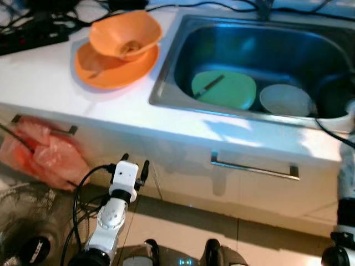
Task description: Kitchen organization
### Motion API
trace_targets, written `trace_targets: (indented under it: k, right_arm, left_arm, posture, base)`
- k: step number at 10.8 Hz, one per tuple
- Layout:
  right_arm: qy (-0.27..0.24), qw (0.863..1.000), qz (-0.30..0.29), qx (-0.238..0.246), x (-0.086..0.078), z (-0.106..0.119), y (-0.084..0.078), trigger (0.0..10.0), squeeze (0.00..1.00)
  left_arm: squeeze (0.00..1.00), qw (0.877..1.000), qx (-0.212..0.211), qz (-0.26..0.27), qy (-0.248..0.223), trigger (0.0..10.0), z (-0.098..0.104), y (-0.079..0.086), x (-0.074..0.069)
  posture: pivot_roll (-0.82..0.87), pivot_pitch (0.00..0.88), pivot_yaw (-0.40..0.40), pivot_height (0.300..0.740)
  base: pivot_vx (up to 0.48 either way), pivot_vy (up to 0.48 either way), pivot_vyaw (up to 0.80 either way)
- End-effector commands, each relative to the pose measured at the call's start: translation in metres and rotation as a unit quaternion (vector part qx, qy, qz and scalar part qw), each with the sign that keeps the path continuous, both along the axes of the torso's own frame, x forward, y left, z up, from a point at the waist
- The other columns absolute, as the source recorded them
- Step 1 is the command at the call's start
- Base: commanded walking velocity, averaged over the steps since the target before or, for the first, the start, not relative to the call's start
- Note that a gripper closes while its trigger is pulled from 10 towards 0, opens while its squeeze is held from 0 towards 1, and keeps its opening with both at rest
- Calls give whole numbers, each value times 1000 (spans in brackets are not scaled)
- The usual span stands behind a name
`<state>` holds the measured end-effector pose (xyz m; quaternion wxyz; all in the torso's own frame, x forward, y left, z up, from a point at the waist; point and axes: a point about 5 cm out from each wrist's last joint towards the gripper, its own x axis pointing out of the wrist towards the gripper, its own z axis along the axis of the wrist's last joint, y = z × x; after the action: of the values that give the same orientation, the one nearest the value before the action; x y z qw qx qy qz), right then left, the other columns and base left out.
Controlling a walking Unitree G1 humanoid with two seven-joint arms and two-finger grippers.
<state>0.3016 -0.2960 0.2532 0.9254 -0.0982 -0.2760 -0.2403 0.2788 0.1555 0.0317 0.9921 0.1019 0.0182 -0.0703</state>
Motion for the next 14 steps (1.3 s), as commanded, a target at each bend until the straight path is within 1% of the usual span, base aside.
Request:
trace_targets:
  k: [1, 2, 3, 4, 5, 9, 14]
  right_arm:
    - [-19, 1000, 2, 6, -8, 5, -1, 10000, 0]
    - [-16, 999, 52, 3, -2, 6, 17, 10000, 0]
    - [-9, 995, 93, 17, 3, 2, 30, 10000, 0]
    - [4, 992, 128, 16, 7, -4, 45, 10000, 0]
    - [4, 988, 154, 31, 10, -5, 54, 10000, 0]
    - [14, 981, 192, 37, 12, -8, 71, 10000, 0]
    - [21, 978, 202, 43, 13, -13, 75, 10000, 0]
  left_arm:
    - [0, 1000, 4, 0, 17, 10000, -8, 4, -7]
    - [0, 1000, 5, 0, 16, 10000, -7, 3, -6]
    - [0, 1000, 4, 2, 10, 10000, -5, 4, -5]
    - [0, 1000, 4, 9, 6, 10000, -3, 6, -4]
    - [0, 1000, 4, 16, 6, 10000, -4, 10, -5]
    - [0, 1000, 2, 16, 5, 10000, -2, 9, -3]
    - [0, 1000, 2, 17, 5, 10000, -1, 10, -1]
  posture:
    - [42, 218, 54, 740]
    - [47, 218, 52, 740]
    - [58, 215, 49, 740]
    - [67, 214, 48, 740]
    - [67, 215, 49, 740]
    - [58, 212, 52, 740]
    - [65, 219, 60, 740]
  base:
    - [0, 0, 0]
    - [0, 0, 0]
    - [0, 0, 0]
    - [0, 0, 0]
    - [0, 0, 0]
    - [0, 0, 0]
    - [0, 0, 0]
